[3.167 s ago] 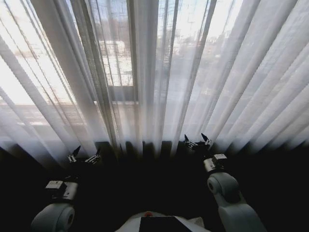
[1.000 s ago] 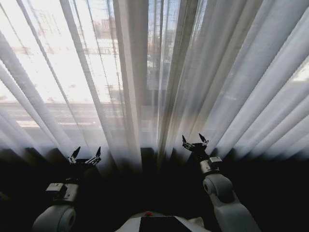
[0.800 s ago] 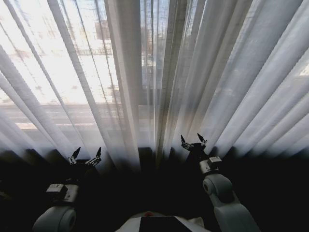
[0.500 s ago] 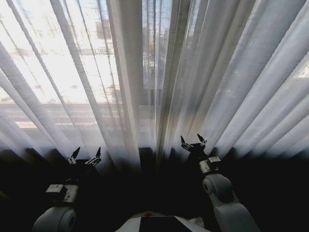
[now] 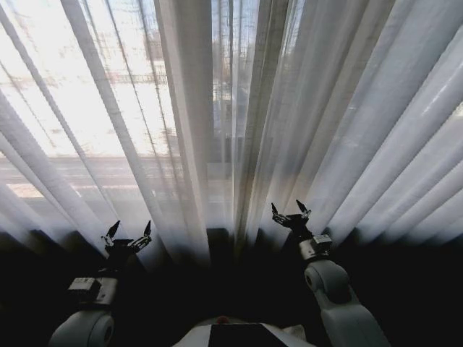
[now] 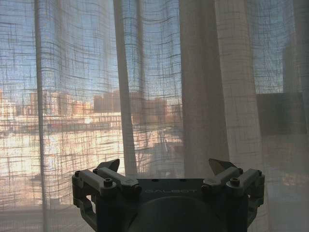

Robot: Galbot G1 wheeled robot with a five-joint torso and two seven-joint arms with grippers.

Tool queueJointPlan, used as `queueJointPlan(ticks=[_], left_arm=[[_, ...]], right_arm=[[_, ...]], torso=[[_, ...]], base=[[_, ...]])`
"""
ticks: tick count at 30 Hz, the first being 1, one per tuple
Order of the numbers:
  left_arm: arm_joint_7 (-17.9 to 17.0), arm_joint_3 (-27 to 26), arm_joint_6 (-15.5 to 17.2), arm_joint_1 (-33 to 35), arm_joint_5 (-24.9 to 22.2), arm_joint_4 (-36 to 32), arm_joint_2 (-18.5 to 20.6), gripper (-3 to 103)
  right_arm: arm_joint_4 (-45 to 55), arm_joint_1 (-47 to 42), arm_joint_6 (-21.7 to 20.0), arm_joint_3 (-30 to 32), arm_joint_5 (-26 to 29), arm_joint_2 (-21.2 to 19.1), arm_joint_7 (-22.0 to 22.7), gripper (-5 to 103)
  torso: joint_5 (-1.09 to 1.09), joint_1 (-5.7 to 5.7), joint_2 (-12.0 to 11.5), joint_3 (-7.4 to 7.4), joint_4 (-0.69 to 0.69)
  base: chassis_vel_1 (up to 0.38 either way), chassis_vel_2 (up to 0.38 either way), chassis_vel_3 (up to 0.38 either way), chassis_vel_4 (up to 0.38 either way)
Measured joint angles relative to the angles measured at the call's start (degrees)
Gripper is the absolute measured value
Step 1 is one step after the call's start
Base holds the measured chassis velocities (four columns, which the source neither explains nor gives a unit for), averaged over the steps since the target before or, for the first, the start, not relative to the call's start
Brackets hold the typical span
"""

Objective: Open the curtains by pulling them apart, changing their state from closed to fully open.

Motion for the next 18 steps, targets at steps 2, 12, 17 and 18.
queueJointPlan(ticks=[2,12,17,18], left_arm=[[0.0,0.0,-0.01,0.0,0.03,-0.01,-0.02,100],[0.07,0.14,-0.24,0.35,0.33,-0.52,-0.52,100],[0.07,0.15,-0.42,0.72,0.59,-0.91,-0.59,100],[0.08,0.07,-0.47,0.78,0.61,-1.04,-0.6,100]], right_arm=[[0.01,0.0,0.0,-0.01,0.01,-0.01,0.01,100],[-2.04,2.85,-1.3,-1.0,1.5,0.22,0.12,100],[-5.1,6.55,-3.26,-2.25,1.59,0.59,0.41,100],[-5.76,7.46,-3.96,-2.46,1.6,0.88,0.83,100]], torso=[[0.0,0.01,-0.01,0.0,0.0],[0.02,-0.01,-0.01,-0.01,0.0],[-0.01,-0.06,0.03,-0.03,0.01],[0.0,-0.06,0.02,-0.03,0.02]], base=[[-0.2,0.22,0.205,-0.246],[-0.088,0.097,0.067,-0.08],[0.024,-0.009,-0.016,0.01],[0.049,-0.012,-0.056,0.018]])
